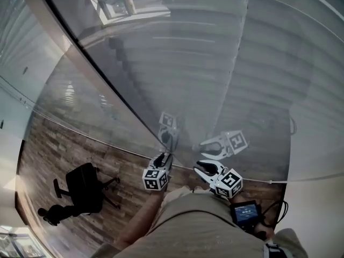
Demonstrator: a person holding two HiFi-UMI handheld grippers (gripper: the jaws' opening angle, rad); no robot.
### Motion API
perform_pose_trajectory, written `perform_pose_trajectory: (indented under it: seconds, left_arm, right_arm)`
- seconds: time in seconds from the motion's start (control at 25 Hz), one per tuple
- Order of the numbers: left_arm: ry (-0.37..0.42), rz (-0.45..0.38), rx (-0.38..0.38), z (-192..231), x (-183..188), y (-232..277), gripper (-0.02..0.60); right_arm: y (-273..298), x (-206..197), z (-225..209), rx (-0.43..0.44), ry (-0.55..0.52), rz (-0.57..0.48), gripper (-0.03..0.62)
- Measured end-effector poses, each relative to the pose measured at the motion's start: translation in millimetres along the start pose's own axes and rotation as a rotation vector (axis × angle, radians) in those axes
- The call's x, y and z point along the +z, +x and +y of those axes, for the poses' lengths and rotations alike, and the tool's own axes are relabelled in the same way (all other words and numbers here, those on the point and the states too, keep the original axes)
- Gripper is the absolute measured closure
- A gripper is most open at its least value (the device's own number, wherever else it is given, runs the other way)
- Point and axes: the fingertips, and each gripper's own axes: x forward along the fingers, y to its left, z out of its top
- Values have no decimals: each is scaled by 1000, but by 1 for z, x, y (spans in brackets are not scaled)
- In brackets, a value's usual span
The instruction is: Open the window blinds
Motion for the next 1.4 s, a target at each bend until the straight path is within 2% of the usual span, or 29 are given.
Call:
perform_pose_trajectory:
  seconds: [0.36, 0.44, 0.52, 0.68, 0.88, 0.96, 1.0, 1.08, 1.16, 1.2, 1.28, 1.4]
  left_arm:
    - [-24, -30, 6, -20, 20, -13, 437]
    - [-94, -36, -16, -23, 19, -13, 440]
    - [-194, -51, -60, -23, 16, -12, 442]
    - [-342, -74, -149, -18, 9, -15, 443]
    - [-607, -101, -303, -25, 12, -17, 445]
    - [-665, -107, -337, -27, 15, -16, 445]
    - [-668, -107, -341, -27, 16, -15, 446]
    - [-627, -102, -322, -26, 14, -13, 445]
    - [-538, -92, -267, -24, 11, -13, 445]
    - [-477, -81, -228, -24, 10, -14, 439]
    - [-328, -53, -140, -26, 6, -17, 387]
    - [-110, -15, -6, -21, 4, -20, 377]
  right_arm:
    - [-10, 12, 18, 74, -23, 27, 491]
    - [-13, 11, 17, 85, -27, 37, 491]
    - [-13, 9, 16, 85, -26, 37, 491]
    - [-6, 6, 21, 78, -19, 27, 491]
    - [-3, 13, 25, 68, -7, 5, 491]
    - [-2, 14, 27, 70, -5, 1, 491]
    - [-2, 13, 27, 71, -4, 2, 491]
    - [-3, 9, 26, 70, -2, 1, 491]
    - [-4, 7, 25, 67, -1, -1, 491]
    - [-5, 7, 24, 64, -1, -2, 491]
    - [-8, 7, 24, 61, -5, -3, 491]
    - [-8, 10, 23, 59, -10, -13, 491]
